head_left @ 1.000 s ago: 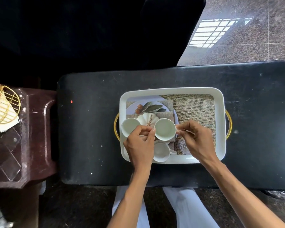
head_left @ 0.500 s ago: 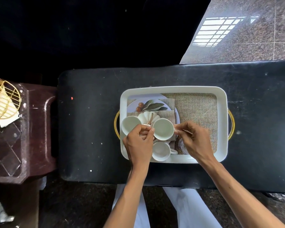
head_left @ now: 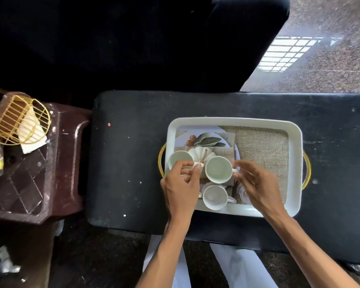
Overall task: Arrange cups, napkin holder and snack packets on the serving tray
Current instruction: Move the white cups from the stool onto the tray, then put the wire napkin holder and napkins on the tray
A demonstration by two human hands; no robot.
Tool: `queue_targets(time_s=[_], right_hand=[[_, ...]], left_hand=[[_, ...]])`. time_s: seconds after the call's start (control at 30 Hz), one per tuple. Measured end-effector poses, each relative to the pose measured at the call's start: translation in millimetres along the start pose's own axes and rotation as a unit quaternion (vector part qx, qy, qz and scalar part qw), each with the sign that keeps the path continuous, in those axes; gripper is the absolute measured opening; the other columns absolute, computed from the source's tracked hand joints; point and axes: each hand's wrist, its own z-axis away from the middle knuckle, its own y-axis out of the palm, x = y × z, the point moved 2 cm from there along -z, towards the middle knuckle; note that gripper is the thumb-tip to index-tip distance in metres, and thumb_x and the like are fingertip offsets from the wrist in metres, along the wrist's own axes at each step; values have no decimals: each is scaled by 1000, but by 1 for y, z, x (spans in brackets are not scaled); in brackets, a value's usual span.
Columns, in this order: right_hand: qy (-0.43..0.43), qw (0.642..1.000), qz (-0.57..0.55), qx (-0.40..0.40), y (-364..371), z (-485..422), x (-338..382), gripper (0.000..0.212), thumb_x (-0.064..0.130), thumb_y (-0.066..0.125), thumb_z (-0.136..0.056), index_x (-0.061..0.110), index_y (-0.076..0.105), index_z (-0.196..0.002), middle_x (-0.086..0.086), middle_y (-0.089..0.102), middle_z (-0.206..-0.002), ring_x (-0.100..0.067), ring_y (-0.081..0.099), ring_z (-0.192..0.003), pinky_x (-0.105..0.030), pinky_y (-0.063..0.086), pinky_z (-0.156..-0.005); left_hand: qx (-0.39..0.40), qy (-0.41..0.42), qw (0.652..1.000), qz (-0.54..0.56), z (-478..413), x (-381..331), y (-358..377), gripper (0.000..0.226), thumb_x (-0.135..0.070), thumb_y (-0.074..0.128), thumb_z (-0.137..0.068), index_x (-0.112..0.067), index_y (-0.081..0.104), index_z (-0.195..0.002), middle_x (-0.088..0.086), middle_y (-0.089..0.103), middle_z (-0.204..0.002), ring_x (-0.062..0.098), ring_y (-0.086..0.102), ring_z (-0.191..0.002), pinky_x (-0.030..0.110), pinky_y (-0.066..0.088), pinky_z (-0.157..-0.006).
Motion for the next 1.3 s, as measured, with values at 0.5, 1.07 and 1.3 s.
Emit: queue_targets(time_s=[0.5, 1.07, 1.3], right_hand=[[-61, 996, 36, -55, 50, 11, 140, 19, 34, 70, -88, 39, 66, -106, 4, 69, -110, -18, 68, -101, -52, 54, -85], [-52, 991, -40, 118, 308, -30, 312, 37, 17, 68, -92, 26, 57, -126, 15, 63, -120, 3, 61, -109, -3, 48, -77], [-6, 989, -38, 142, 365, -45, 329, 58, 10, 67, -88, 25, 45, -139, 7, 58, -135, -7, 54, -120, -5, 46, -83]], left_hand=[[-157, -56, 971, 173, -17, 63, -172, 20, -10, 64, -96, -28, 72, -95, -7, 78, -79, 8, 77, -78, 36, 65, -71], [-158, 137, 965, -158, -171, 96, -362, 38, -13, 68, -93, -10, 64, -131, 10, 57, -138, 23, 56, -128, 16, 39, -109], [-77, 179, 924, -330, -245, 100, -371, 91, -41, 81, -80, -22, 36, -156, 22, 28, -163, 41, 28, -151, 55, 28, -121]])
